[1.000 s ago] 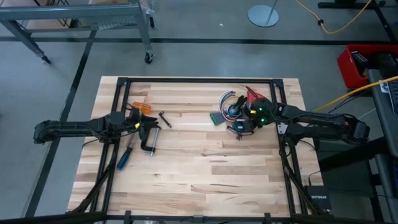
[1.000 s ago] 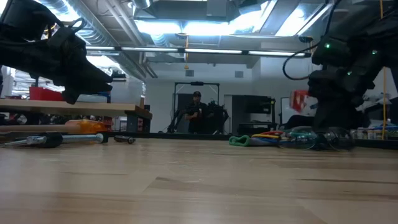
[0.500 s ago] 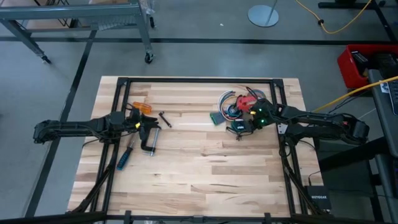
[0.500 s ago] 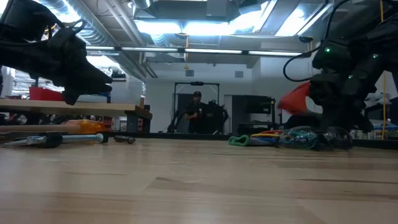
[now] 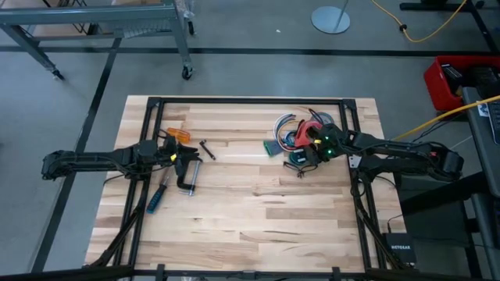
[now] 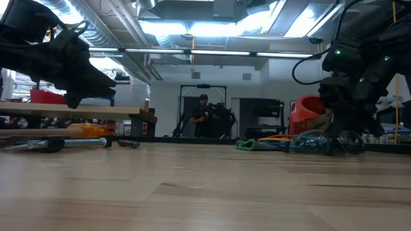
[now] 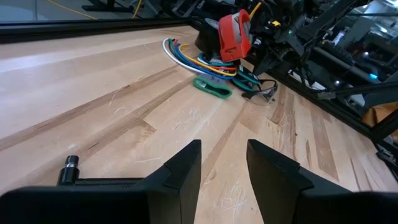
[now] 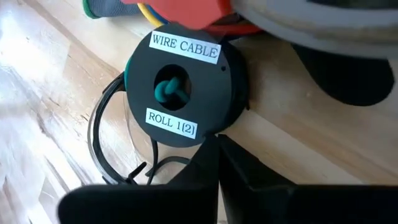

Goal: Coil cords
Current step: Uncoil the green wire from the spool

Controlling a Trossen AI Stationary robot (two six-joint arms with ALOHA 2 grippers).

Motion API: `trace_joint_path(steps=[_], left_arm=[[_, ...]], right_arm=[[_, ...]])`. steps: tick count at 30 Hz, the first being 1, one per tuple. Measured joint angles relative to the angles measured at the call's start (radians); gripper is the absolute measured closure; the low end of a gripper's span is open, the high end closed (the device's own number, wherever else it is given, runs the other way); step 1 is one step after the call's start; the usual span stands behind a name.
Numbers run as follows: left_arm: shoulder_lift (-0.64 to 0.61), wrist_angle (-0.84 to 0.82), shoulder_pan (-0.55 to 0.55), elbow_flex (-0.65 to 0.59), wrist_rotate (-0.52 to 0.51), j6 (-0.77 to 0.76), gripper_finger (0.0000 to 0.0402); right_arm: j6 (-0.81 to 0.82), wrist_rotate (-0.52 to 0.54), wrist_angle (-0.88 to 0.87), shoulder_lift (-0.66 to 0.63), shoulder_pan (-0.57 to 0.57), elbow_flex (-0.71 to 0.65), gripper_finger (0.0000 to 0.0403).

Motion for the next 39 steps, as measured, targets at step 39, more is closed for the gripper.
trace_joint_path(steps=[39], left_arm=[[0.0,0.0,0.0,0.0,0.0,0.022,0.0281]], right_arm=[[0.1,0.014,0.092,0.0,0.0,0.001,0.0251]])
